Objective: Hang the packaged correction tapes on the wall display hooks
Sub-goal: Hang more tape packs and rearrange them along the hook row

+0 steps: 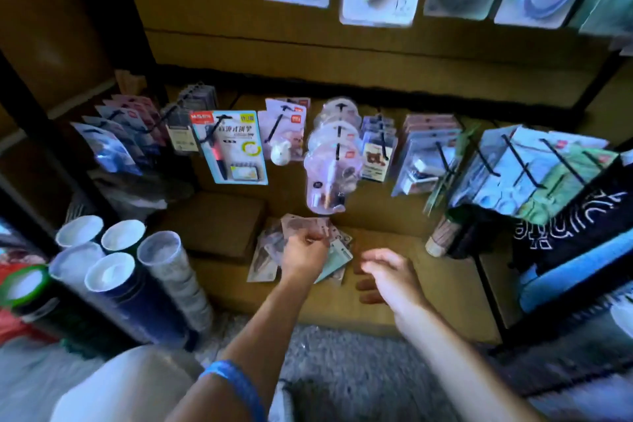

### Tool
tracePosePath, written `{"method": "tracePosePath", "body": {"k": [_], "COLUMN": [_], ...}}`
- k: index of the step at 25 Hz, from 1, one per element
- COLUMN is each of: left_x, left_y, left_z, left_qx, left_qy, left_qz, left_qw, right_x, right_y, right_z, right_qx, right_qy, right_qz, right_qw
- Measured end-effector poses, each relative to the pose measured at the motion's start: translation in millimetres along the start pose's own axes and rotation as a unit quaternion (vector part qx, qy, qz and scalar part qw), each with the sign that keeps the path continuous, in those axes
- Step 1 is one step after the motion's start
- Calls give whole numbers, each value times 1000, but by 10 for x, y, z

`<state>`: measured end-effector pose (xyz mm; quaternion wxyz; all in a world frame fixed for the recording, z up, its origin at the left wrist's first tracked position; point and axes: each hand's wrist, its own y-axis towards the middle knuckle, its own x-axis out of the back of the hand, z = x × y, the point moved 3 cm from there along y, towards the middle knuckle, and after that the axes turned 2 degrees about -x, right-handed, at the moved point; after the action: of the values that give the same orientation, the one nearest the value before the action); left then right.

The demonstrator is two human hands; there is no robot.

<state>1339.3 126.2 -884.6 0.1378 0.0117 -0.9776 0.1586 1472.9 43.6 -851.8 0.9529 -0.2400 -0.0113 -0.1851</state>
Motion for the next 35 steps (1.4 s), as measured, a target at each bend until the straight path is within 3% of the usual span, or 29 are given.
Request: {"method": "tracePosePath", "body": {"k": [6, 8, 11, 13, 17, 22, 27, 35], "left_x": [-506, -577, -669, -715, -667, -623, -814, -853], "left_y": [715, 1093, 1674, 1943, 2298, 2476, 2252, 2082], "left_z": [817, 919, 1032, 1105, 1338, 1460, 1380, 1202], "left_qx": [25, -4, -92, -103, 13, -58, -115, -224], "left_qy": [222, 289, 466, 532, 551, 520, 580, 461], "left_qz": [18, 21, -12, -9, 58, 91, 4, -60], "left_qw": [975, 957, 880, 840, 832, 848, 807, 857], "right_x": [317, 394, 468, 471, 487, 381, 302, 389], "right_y": [753, 941, 1179, 1265, 1330, 1290, 1193, 1238], "right_z": [-661, -912, -1198, -1297, -1432, -1500, -1598, -1633], "right_qx": [-57, -61, -51, -35, -14, -11, -3, -50], "right_qy": [-68, -100, -153, -156, -195, -238, -273, -186], "right_qz": [24, 31, 57, 76, 89, 163, 191, 155], "right_qw": [996, 993, 985, 984, 977, 958, 943, 969]}}
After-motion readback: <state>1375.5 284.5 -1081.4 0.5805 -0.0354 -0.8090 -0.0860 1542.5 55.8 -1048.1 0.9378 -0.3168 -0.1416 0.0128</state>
